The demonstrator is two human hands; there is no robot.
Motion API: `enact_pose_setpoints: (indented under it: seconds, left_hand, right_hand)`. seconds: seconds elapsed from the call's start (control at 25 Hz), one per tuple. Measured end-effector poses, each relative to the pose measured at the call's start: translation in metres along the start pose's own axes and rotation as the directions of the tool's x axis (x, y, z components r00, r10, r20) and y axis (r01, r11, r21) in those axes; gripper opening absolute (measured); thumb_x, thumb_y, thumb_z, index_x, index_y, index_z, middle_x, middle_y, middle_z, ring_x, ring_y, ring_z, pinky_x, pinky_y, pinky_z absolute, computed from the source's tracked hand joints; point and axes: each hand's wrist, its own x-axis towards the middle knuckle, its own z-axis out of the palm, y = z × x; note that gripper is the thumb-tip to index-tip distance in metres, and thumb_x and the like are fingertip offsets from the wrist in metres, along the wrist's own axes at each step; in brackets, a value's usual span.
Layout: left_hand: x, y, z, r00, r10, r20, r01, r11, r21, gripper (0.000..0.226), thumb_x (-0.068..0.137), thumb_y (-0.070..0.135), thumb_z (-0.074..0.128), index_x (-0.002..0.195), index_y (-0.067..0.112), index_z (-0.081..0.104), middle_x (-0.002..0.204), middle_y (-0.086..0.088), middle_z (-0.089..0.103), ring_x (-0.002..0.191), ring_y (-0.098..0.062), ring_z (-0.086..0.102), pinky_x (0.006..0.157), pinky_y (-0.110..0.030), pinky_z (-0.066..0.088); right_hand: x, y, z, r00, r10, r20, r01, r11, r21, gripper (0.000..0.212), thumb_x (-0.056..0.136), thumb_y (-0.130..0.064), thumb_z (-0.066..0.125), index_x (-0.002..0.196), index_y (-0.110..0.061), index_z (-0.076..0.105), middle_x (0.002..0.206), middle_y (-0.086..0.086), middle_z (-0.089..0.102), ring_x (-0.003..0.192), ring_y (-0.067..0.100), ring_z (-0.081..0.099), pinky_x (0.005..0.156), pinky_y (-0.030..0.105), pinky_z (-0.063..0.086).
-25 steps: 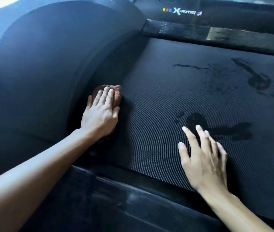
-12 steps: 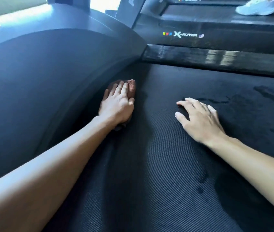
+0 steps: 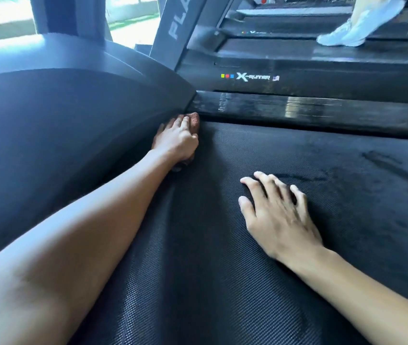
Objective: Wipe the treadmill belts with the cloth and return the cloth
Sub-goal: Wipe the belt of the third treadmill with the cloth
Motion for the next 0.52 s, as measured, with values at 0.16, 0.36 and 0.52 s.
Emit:
enact_pose_setpoints:
  seconds: [0.16, 0.36, 0.52]
  left_hand:
    - [0.001, 0.015, -0.001, 0.999, 0.014, -0.032, -0.012, 0.998, 0.064, 0.059, 0.098, 0.034, 0.029, 0.154, 0.02, 0.016, 0.162, 0.005, 0.01, 0.148, -0.017, 0.008, 0.12, -0.039, 0.004]
    - [-0.02, 0.019, 0.0, 0.937, 0.35, 0.014, -0.35, 0.934, 0.067, 0.06, 0.1, 0.035, 0.04, 0.154, 0.021, 0.018, 0.162, 0.008, 0.008, 0.147, -0.005, 0.0, 0.12, -0.034, 0.003]
    - [-0.001, 0.009, -0.007, 0.965, 0.262, 0.026, -0.263, 0.964, 0.034, 0.062, 0.099, 0.033, 0.041, 0.155, 0.023, 0.016, 0.162, 0.008, 0.008, 0.148, -0.005, 0.002, 0.12, -0.04, 0.003]
  right_hand:
    - [0.001, 0.002, -0.005, 0.998, -0.014, 0.059, 0.013, 1.0, 0.011, 0.049, 0.101, -0.047, 0.017, 0.149, -0.038, 0.02, 0.161, -0.008, 0.013, 0.148, 0.016, 0.01, 0.12, 0.048, 0.006]
    - [-0.001, 0.002, -0.007, 0.999, -0.02, 0.05, 0.019, 0.999, 0.034, 0.054, 0.098, -0.048, 0.009, 0.15, -0.04, 0.017, 0.162, -0.009, 0.011, 0.149, 0.015, 0.007, 0.121, 0.047, 0.005]
    - [0.001, 0.003, -0.006, 0.999, -0.021, 0.028, 0.02, 0.999, 0.049, 0.049, 0.1, -0.049, 0.019, 0.149, -0.04, 0.022, 0.161, -0.01, 0.015, 0.148, 0.014, 0.011, 0.12, 0.046, 0.005]
